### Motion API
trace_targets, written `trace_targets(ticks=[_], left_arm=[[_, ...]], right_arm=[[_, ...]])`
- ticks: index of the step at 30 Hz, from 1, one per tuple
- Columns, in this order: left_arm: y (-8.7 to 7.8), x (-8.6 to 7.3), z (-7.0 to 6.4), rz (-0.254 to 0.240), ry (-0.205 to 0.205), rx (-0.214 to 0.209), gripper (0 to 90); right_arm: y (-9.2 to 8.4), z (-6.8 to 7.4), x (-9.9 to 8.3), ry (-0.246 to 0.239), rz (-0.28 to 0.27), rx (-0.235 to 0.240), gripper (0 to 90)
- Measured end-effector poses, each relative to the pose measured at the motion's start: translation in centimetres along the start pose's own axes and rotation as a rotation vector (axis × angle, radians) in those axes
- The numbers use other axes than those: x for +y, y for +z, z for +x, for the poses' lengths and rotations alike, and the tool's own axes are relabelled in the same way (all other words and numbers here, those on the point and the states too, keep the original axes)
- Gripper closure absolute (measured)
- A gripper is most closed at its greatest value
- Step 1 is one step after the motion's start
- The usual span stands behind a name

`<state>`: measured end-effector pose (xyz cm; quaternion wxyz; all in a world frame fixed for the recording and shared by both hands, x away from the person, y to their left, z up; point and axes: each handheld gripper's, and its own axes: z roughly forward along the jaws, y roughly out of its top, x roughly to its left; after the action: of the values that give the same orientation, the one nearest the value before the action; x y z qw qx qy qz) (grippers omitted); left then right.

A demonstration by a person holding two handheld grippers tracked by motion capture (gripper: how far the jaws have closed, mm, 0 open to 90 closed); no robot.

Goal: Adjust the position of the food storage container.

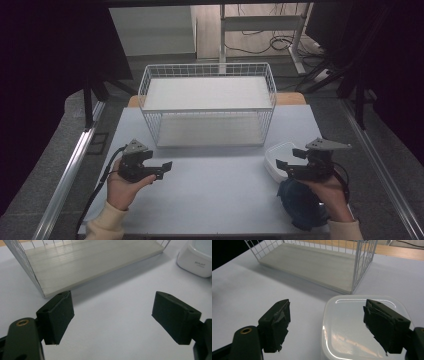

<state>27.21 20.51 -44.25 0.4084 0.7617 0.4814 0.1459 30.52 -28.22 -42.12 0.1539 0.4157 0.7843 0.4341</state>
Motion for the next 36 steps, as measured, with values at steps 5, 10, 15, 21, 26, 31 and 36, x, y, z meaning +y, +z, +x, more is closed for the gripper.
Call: trace_targets(ticks=[5,10,15,21,26,31,36], left_arm=[[0.0,0.0,0.1,-0.005,-0.002,0.014,16.9],[-0.4,-0.1,0.3,-0.019,-0.004,0.021,16.8],[-0.8,-0.4,0.2,-0.016,0.006,0.010,16.3],[-0.9,-0.5,0.0,-0.007,0.004,-0.026,16.4],[-0.6,-0.4,0.3,0.000,0.009,-0.024,16.2],[0.0,-0.4,0.5,0.029,0.021,-0.049,16.1],[0.1,-0.6,0.5,0.045,0.028,-0.031,16.1]], right_arm=[[0.3,0.0,-0.4,-0.011,0.013,0.003,22.1],[0.5,0.6,-0.1,-0.040,0.020,0.003,22.8],[0.2,1.1,-0.1,-0.048,0.021,-0.002,25.9],[-0.7,0.5,-0.6,-0.031,0.043,-0.029,31.2],[-1.9,-0.3,-1.2,-0.016,0.065,-0.072,36.7],[-4.0,-2.3,-2.1,0.035,0.093,-0.143,49.6],[-5.5,-3.2,-2.7,0.042,0.121,-0.181,59.5]])
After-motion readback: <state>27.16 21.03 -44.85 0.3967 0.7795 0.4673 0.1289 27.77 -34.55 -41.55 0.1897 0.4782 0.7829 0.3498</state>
